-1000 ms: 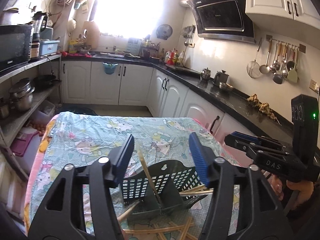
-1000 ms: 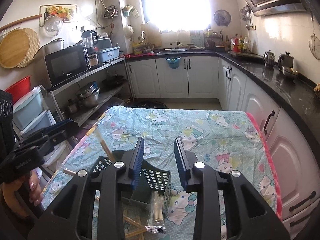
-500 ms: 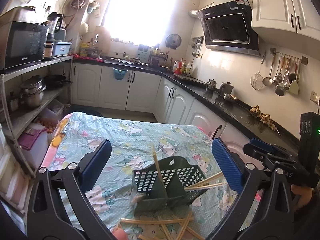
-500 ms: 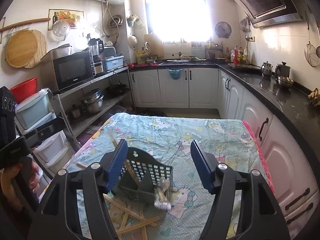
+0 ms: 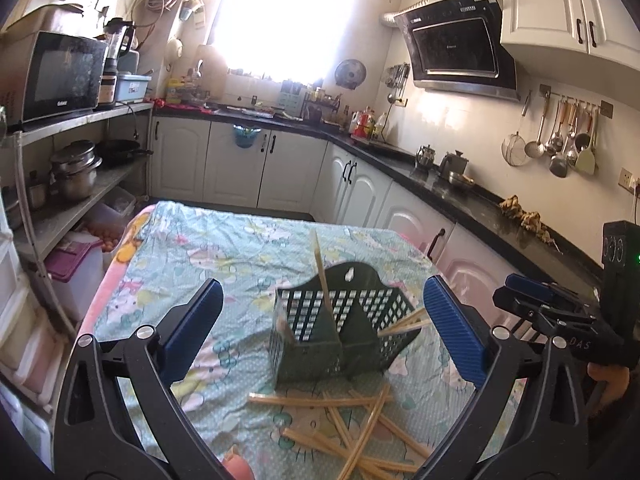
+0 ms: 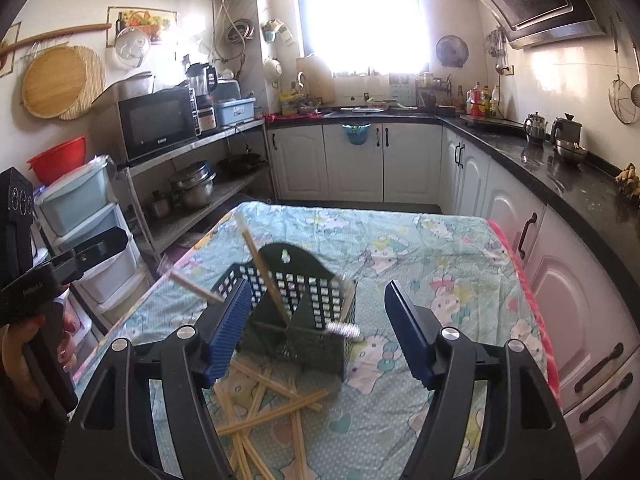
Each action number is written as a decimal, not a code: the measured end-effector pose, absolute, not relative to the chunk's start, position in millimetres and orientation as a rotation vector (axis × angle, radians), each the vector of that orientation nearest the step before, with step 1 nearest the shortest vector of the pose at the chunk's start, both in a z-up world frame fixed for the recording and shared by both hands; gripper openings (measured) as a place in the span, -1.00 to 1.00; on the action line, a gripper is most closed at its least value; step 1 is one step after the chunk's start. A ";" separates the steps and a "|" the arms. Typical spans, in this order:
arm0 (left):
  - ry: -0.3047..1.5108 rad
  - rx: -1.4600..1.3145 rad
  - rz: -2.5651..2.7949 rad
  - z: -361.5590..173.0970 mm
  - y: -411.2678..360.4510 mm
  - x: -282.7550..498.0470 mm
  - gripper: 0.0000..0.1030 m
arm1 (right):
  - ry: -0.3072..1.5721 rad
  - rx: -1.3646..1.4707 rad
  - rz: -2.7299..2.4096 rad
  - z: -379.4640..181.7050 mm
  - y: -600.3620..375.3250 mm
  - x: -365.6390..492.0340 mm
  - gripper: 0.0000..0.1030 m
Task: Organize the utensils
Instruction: 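Move both open tools back toward the remaining chopsticks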
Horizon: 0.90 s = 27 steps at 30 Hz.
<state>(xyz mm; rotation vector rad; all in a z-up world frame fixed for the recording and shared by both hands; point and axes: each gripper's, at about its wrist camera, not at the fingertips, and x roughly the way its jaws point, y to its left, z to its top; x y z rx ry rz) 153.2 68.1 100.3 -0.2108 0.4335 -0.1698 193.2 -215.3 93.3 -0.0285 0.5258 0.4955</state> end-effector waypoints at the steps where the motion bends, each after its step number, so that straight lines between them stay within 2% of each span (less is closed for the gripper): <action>1: 0.441 -0.213 -0.169 96.6 68.2 151.4 0.80 | 0.530 -0.031 0.498 91.4 -213.6 192.0 0.30; 27: 0.728 -0.238 -0.114 -19.7 86.3 151.4 0.80 | 0.681 -0.150 0.512 6.9 -187.5 175.3 0.30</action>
